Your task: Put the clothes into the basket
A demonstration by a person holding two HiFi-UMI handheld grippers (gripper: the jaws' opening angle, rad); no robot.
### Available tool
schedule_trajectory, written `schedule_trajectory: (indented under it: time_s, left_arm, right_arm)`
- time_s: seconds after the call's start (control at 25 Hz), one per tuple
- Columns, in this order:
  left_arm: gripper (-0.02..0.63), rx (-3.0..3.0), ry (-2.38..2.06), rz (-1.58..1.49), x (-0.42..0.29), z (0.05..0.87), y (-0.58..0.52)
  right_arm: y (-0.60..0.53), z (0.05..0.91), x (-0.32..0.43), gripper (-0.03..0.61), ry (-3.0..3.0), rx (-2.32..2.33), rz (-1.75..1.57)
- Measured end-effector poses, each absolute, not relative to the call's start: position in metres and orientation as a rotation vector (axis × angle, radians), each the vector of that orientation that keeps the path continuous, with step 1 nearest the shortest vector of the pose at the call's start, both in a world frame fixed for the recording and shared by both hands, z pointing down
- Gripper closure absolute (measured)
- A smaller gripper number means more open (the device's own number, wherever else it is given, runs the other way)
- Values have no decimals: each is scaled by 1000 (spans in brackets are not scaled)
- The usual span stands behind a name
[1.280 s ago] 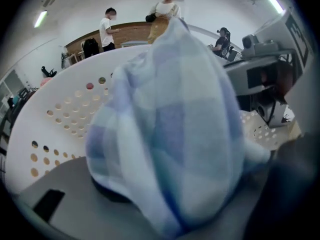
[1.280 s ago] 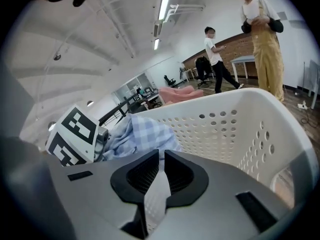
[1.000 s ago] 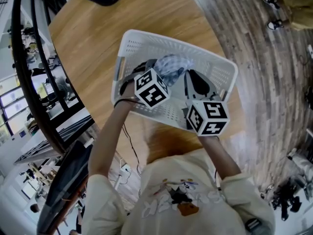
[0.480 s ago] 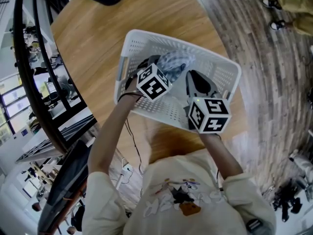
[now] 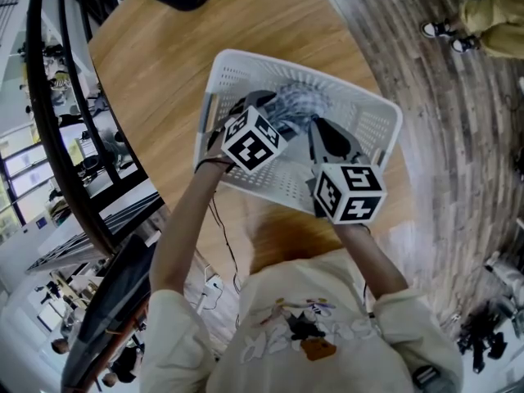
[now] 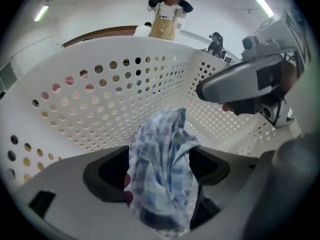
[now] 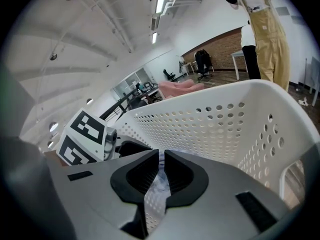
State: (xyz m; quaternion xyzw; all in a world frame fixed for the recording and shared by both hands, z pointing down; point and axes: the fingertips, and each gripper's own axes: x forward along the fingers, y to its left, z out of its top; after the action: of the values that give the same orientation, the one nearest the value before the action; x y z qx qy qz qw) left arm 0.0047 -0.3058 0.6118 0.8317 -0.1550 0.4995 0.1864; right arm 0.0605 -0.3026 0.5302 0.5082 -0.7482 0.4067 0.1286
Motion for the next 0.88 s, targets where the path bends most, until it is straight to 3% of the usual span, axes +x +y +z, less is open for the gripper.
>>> schedule_trajectory:
  time_s: [0.52, 0.68, 0.88]
  left_arm:
    - [242, 2363, -438, 1328, 10, 570, -292]
    - [338, 2374, -510, 1321, 9, 549, -293]
    - [411, 2375, -592, 1280, 5, 532, -287]
  right_arm:
    - [-293, 500, 68, 546, -2222, 1518, 1155]
    - [-288, 488, 73, 545, -2233, 1537, 1142]
    - [-277, 475, 75, 545, -2263, 1552, 1140]
